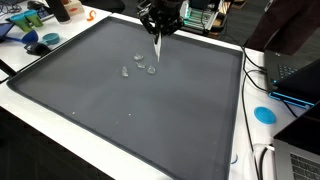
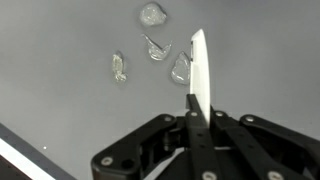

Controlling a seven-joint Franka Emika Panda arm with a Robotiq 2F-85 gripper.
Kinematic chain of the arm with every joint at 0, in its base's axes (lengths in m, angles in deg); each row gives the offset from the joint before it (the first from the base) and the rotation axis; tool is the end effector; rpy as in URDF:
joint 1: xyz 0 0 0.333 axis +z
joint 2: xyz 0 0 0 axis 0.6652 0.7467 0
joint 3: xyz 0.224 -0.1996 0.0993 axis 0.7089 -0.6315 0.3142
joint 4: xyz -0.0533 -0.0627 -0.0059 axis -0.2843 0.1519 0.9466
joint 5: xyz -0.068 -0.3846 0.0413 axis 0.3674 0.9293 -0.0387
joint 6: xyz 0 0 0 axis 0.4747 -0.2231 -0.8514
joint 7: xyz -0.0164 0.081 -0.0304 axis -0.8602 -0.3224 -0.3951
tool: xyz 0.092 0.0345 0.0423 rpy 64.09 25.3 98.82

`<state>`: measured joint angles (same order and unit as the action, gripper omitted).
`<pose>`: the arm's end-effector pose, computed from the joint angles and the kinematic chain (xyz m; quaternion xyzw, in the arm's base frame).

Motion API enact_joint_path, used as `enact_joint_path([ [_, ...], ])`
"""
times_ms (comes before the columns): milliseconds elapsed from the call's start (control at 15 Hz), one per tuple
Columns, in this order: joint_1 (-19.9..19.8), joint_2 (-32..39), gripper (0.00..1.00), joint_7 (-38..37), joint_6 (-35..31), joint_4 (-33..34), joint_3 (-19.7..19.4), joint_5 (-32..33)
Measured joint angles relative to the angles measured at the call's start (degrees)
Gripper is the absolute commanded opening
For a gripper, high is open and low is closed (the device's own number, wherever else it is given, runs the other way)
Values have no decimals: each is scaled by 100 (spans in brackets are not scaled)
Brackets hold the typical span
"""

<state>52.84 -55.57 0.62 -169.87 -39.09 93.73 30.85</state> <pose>0.5736 0.1777 0.3425 0.9458 0.2952 -0.0586 0.1217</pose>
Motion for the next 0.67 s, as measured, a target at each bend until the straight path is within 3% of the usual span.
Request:
enact_joint_path([
  [667,310,434,1,-573,0,367,24,62],
])
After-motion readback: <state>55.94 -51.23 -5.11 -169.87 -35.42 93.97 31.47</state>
